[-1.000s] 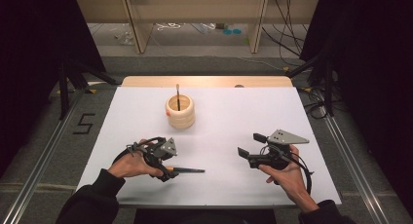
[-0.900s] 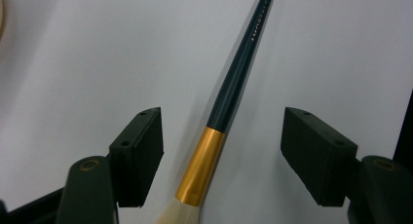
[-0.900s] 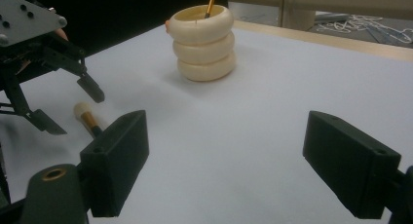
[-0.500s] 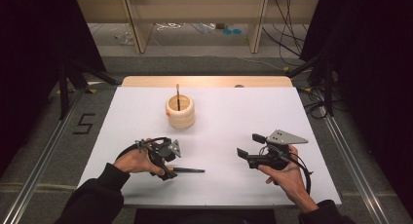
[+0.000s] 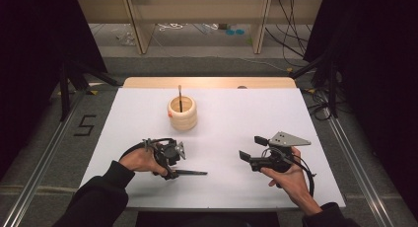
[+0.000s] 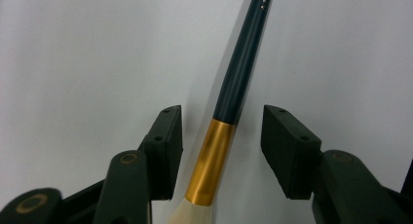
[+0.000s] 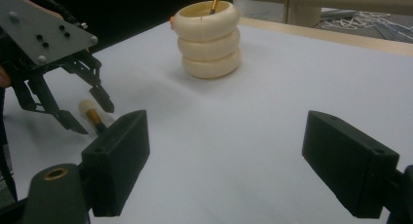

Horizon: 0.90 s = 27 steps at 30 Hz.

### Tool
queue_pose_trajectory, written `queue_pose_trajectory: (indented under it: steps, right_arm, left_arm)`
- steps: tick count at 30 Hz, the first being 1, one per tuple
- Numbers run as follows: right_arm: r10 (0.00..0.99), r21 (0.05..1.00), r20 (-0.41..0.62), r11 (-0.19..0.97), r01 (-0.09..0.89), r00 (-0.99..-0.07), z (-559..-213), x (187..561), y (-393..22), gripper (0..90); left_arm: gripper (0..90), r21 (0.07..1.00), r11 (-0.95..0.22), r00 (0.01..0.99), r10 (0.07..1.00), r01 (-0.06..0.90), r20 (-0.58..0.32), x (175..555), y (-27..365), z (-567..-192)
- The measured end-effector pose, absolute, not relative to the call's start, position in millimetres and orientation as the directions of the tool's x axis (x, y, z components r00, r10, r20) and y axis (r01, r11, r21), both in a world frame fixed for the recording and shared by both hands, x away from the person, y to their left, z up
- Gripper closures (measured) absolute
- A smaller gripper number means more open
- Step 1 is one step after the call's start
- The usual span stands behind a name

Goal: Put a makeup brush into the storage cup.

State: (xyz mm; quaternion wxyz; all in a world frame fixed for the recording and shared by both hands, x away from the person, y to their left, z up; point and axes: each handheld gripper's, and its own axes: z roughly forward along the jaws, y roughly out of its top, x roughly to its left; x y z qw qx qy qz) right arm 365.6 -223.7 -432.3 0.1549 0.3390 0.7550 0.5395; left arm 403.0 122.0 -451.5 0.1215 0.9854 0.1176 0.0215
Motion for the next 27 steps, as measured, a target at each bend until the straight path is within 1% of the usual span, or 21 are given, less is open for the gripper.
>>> queue_pose_trajectory:
  steps: [7, 12, 17, 18, 27]
  right_arm:
    - [0.678, 0.919, 0.13, 0.192, 0.345, -0.723, -432.6, 365.7, -223.8, 18.5]
    - [0.676, 0.919, 0.13, 0.193, 0.344, -0.725, -432.9, 365.9, -223.2, 18.7]
    - [0.672, 0.915, 0.134, 0.198, 0.352, -0.728, -432.4, 365.3, -223.1, 18.8]
    - [0.672, 0.907, 0.154, 0.195, 0.373, -0.724, -432.2, 364.3, -222.5, 18.8]
    - [0.668, 0.909, 0.155, 0.192, 0.37, -0.728, -432.6, 364.5, -222.0, 19.0]
  left_arm:
    - [54.3, 0.212, -0.954, 0.976, 0.217, 0.211, 0.004, 406.7, 117.7, -456.5]
    - [59.6, 0.204, -0.956, 0.977, 0.215, 0.212, -0.01, 407.4, 116.8, -457.9]
    - [62.2, 0.194, -0.96, 0.979, 0.203, 0.203, -0.016, 408.7, 115.9, -457.9]
    - [62.8, 0.196, -0.959, 0.978, 0.207, 0.206, -0.018, 408.5, 115.7, -458.2]
    - [67.3, 0.153, -0.971, 0.983, 0.182, 0.183, -0.024, 409.5, 110.9, -457.8]
